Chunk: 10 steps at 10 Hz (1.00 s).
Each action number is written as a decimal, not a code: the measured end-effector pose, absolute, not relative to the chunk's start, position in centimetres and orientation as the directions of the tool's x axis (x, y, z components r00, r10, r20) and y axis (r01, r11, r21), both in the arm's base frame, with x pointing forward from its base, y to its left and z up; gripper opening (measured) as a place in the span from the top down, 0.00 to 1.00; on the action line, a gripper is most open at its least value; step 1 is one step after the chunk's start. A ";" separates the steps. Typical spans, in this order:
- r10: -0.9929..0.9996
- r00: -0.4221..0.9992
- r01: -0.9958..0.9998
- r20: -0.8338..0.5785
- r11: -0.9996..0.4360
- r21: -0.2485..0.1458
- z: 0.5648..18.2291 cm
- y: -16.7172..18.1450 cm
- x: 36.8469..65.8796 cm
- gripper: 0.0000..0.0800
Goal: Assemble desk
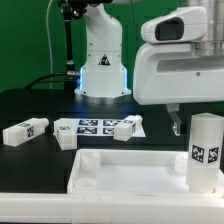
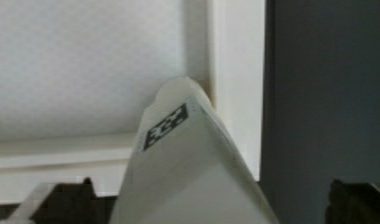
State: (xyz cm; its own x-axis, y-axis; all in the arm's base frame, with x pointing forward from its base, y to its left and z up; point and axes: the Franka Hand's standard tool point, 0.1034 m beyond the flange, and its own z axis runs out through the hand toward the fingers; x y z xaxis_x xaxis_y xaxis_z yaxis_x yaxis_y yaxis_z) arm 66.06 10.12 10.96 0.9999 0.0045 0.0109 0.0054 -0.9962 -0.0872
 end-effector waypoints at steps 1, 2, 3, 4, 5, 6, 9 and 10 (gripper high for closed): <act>0.057 0.998 0.058 0.016 -0.995 -0.082 10.9 10.1 66.1 0.19; 0.178 0.983 0.179 0.035 -0.982 -0.053 10.9 10.1 66.2 0.19; 0.259 0.965 0.261 0.045 -0.965 -0.035 10.8 10.0 66.1 0.19; 0.371 0.927 0.373 0.050 -0.928 -0.019 10.6 9.9 66.1 0.19; 0.431 0.900 0.433 0.056 -0.901 -0.010 10.6 9.9 66.2 0.19; 0.436 0.898 0.437 0.057 -0.899 -0.010 10.5 9.9 66.2 0.22; 0.424 0.904 0.426 0.057 -0.905 -0.012 10.5 9.9 66.1 0.64; 0.410 0.910 0.412 0.057 -0.911 -0.013 10.5 9.9 66.1 0.64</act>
Offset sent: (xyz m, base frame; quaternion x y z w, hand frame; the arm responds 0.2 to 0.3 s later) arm -0.0083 -0.0013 0.0002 -0.0296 0.0158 -0.1594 0.9866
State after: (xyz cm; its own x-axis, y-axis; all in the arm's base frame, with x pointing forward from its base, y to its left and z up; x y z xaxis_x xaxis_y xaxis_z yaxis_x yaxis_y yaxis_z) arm 66.15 9.88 10.52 0.9102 0.4103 0.0568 0.4116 -0.9113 -0.0127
